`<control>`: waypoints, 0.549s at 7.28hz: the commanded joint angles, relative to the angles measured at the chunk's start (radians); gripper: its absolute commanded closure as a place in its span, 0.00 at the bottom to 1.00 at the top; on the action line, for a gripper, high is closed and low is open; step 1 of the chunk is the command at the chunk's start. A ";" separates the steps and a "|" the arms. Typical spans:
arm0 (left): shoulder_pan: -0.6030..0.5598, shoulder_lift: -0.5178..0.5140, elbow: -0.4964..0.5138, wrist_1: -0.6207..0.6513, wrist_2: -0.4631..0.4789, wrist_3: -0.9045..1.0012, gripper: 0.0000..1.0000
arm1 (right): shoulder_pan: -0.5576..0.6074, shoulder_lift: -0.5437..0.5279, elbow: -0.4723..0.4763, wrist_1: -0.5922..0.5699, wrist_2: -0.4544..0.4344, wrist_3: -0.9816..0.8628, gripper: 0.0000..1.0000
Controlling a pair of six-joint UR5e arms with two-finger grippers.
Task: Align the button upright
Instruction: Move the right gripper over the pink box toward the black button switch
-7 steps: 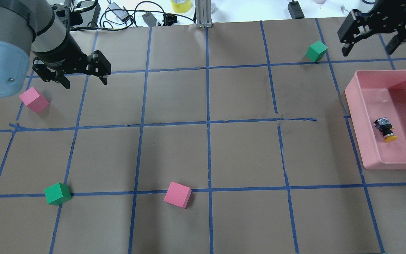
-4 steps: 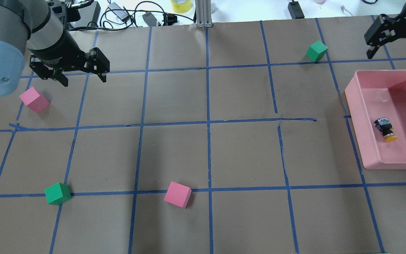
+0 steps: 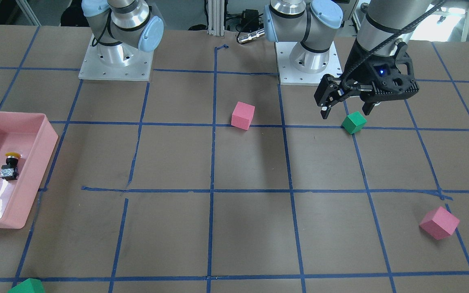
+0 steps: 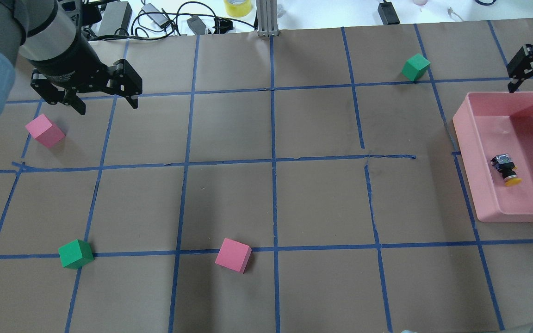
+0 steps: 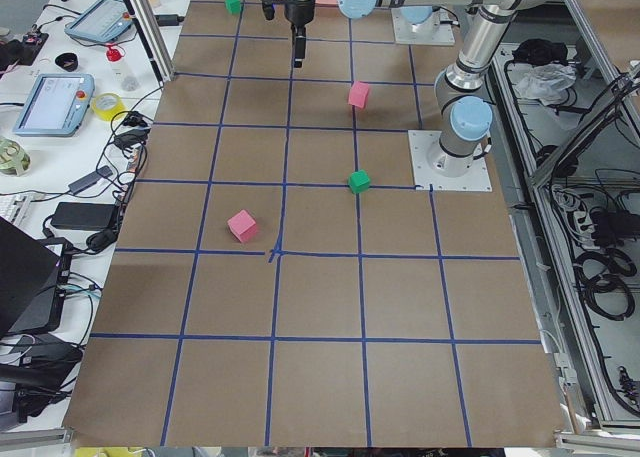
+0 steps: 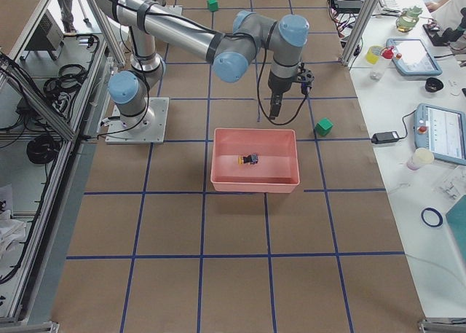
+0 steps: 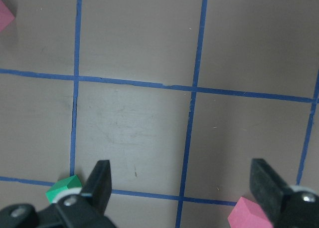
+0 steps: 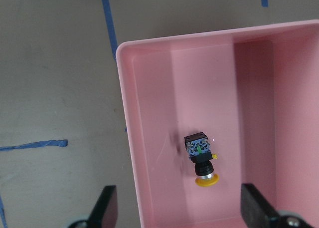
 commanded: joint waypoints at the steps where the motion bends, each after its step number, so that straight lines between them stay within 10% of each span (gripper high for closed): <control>1: 0.000 0.010 -0.001 -0.001 0.022 -0.001 0.00 | -0.033 0.028 0.054 -0.077 0.006 -0.083 0.11; 4: -0.002 0.054 0.015 -0.001 0.004 0.002 0.00 | -0.065 0.060 0.075 -0.137 0.009 -0.153 0.10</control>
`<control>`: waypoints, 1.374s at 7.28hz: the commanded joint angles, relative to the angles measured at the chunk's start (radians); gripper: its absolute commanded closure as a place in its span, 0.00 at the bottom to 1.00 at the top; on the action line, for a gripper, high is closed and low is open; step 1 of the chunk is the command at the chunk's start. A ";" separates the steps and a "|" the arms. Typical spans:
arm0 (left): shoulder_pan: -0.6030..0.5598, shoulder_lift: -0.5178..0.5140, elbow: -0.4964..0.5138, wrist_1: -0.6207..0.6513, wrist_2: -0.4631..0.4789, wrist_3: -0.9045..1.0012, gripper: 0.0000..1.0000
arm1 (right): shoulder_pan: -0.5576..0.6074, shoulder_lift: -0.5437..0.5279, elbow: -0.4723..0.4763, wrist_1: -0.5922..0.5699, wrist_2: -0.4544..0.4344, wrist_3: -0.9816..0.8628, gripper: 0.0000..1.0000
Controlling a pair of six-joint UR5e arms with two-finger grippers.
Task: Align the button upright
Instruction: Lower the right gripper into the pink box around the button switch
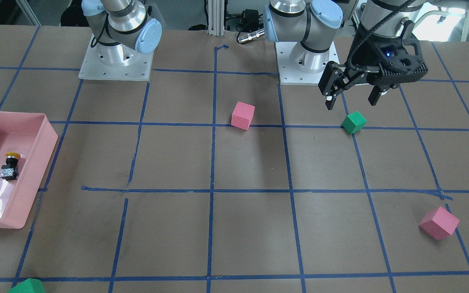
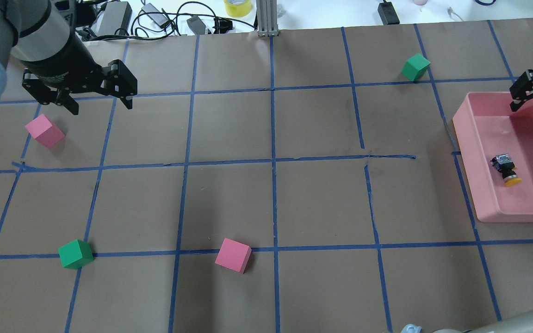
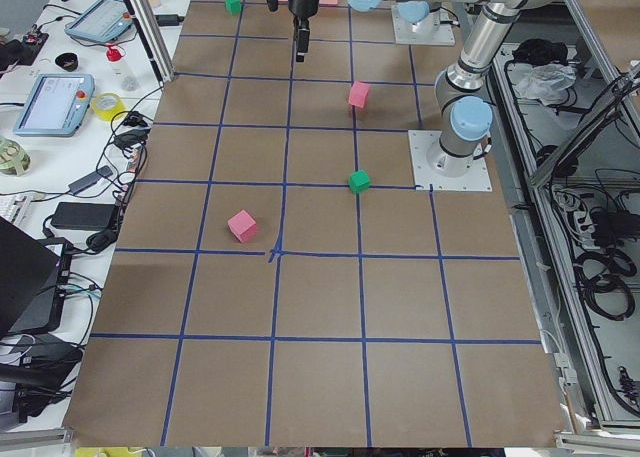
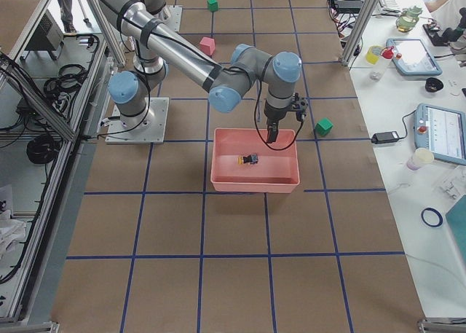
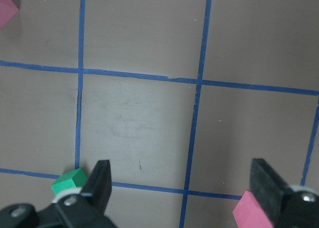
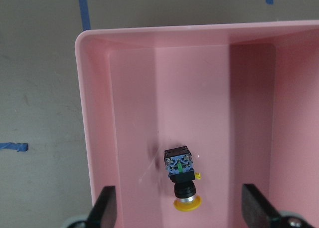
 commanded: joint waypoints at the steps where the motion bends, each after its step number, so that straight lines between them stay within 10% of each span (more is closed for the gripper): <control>1: 0.000 0.016 -0.004 -0.006 -0.005 0.004 0.00 | -0.014 0.012 0.011 -0.034 0.003 -0.031 0.10; 10: 0.001 0.022 -0.033 0.000 -0.080 0.150 0.00 | -0.053 0.075 0.147 -0.234 0.005 -0.115 0.10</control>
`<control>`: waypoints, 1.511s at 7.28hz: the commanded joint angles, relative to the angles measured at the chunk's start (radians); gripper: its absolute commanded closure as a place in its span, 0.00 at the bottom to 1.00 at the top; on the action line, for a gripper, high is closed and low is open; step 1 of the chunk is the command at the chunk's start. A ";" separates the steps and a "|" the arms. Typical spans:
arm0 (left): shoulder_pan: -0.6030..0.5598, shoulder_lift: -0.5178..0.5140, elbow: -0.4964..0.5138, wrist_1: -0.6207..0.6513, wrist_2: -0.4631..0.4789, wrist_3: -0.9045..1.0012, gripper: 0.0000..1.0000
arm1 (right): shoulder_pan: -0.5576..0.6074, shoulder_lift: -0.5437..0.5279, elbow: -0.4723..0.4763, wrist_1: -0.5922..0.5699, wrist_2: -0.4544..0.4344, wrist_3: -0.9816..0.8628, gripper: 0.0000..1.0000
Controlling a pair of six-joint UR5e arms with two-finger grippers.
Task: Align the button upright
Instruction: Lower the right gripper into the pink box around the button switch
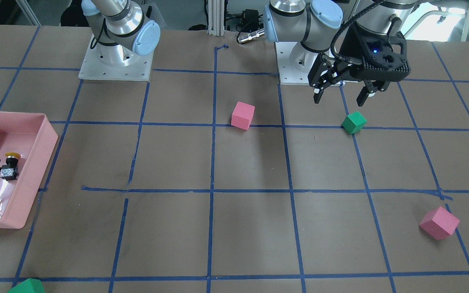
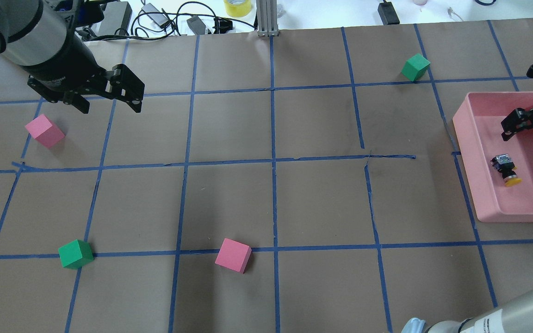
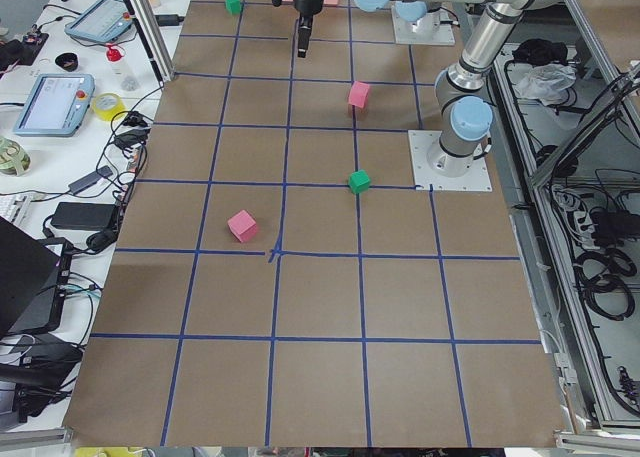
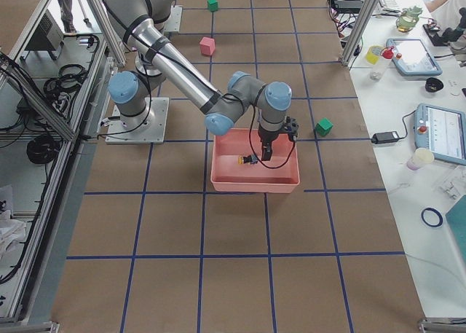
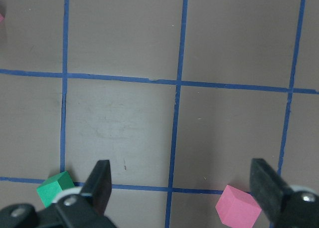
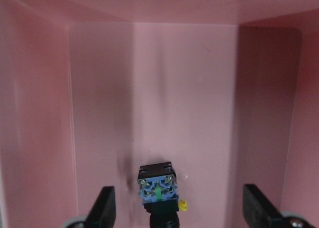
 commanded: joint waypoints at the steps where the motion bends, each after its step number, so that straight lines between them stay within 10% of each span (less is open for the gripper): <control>1: 0.001 0.003 -0.001 -0.001 -0.001 0.002 0.00 | -0.001 0.010 0.010 -0.019 0.002 -0.008 0.10; 11: 0.001 0.007 0.001 0.001 0.005 0.002 0.00 | -0.001 0.071 0.034 -0.080 0.007 -0.068 0.09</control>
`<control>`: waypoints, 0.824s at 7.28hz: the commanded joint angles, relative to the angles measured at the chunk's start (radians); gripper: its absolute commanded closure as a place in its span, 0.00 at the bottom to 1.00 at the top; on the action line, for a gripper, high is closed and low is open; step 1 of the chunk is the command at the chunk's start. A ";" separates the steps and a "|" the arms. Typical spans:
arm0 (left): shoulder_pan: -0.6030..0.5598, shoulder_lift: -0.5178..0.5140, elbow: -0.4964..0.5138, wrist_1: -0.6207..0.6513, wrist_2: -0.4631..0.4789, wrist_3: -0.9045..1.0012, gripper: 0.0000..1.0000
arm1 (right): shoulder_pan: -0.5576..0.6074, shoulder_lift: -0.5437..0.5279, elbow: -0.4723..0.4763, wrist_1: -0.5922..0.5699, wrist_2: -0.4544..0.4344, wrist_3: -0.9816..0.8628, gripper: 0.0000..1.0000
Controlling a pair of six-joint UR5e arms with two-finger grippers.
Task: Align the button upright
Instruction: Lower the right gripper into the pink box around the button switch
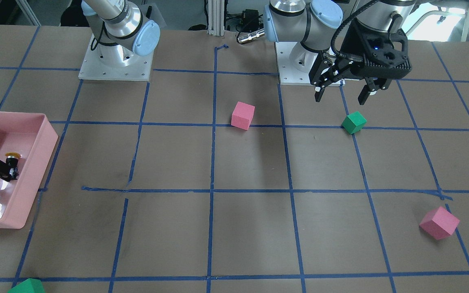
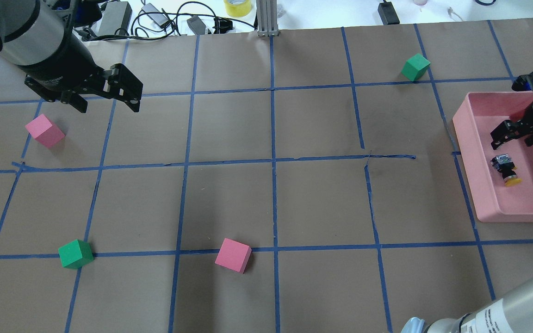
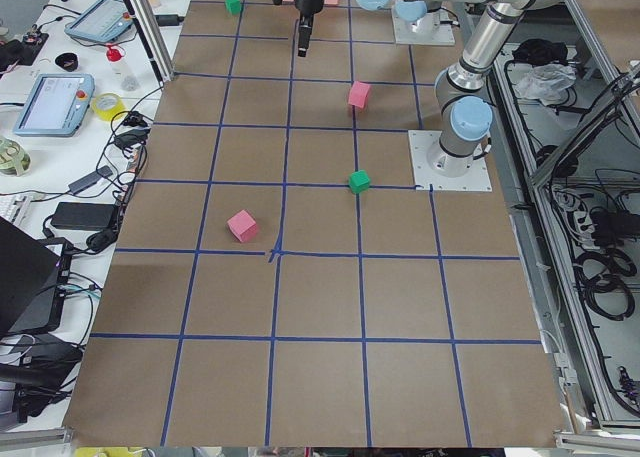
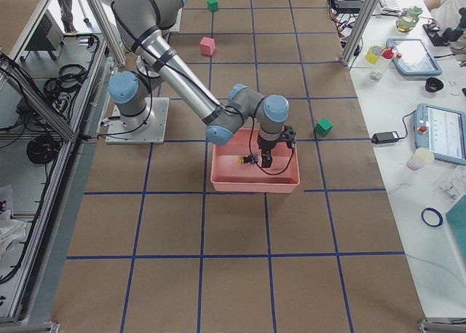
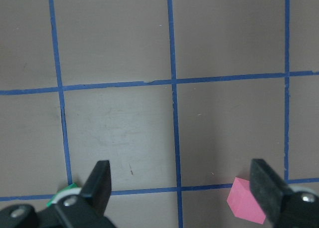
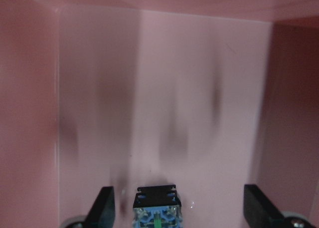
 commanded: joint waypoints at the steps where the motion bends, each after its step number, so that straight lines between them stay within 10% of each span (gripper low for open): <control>1: 0.000 0.001 0.000 0.000 0.000 0.000 0.00 | 0.000 0.003 0.003 0.000 -0.001 0.000 0.07; 6: 0.000 0.001 0.000 0.000 0.000 0.000 0.00 | 0.000 0.003 0.021 0.003 -0.003 0.000 0.02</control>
